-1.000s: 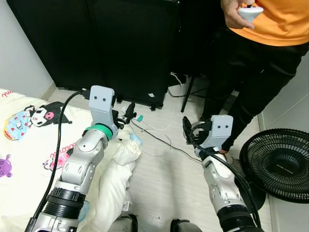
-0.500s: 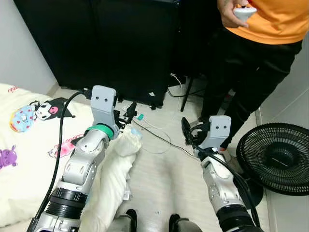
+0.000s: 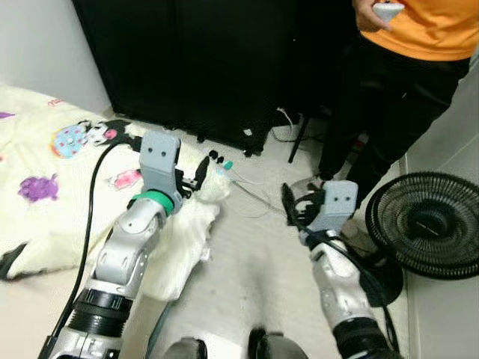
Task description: Clean up the room
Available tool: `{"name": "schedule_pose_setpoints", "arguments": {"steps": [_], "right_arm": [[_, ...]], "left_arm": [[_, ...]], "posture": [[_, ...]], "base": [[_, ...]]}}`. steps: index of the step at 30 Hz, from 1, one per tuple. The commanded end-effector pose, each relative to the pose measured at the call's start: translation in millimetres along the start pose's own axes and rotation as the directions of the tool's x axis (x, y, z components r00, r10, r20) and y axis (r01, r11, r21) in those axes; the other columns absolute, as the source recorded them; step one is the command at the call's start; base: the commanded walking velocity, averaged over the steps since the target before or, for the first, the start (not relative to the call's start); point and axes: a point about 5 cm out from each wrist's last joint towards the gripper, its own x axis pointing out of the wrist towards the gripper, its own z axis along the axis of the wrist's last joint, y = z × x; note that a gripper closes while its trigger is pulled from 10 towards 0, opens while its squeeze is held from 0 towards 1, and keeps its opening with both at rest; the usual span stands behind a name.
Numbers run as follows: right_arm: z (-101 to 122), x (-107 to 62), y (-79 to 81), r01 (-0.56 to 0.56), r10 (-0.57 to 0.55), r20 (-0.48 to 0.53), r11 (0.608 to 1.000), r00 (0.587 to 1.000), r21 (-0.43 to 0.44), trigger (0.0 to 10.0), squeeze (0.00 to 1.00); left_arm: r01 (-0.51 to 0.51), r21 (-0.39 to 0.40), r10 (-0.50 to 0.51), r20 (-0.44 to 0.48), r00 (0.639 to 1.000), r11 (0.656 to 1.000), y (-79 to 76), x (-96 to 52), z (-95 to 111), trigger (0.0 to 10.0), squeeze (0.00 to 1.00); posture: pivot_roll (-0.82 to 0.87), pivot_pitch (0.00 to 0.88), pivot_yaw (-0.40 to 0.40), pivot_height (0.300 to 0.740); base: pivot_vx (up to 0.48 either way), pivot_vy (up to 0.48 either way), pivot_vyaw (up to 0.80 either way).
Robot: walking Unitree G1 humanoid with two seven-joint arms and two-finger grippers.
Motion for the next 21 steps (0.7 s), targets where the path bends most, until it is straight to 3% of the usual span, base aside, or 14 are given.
{"name": "schedule_pose_setpoints", "arguments": {"steps": [1, 3, 21], "right_arm": [[-6.1, -4.7, -3.8, 0.006, -0.006, -0.023, 1.000, 1.000, -0.001, 10.0, 0.00], [-6.1, -4.7, -3.8, 0.006, -0.006, -0.023, 1.000, 1.000, -0.001, 10.0, 0.00], [-6.9, -6.3, 0.2, -0.032, 0.033, -0.016, 0.999, 0.999, 0.024, 10.0, 0.00]], "left_arm": [[0.006, 0.002, -0.006, -0.026, 1.000, 1.000, -2.4, -1.5, -7.4, 10.0, 0.00], [0.006, 0.002, -0.006, -0.026, 1.000, 1.000, -2.4, -1.5, -7.4, 10.0, 0.00], [0.018, 0.019, -0.018, -0.033, 0.999, 1.000, -3.7, -1.2, -8.1, 10.0, 0.00]], "posture": [[0.07, 0.092, 0.032, 0.740], [0.07, 0.092, 0.032, 0.740], [0.07, 0.098, 0.034, 0.740]], "base": [[-0.315, 0.000, 0.00], [-0.315, 0.000, 0.00], [0.000, 0.000, 0.76]]}}
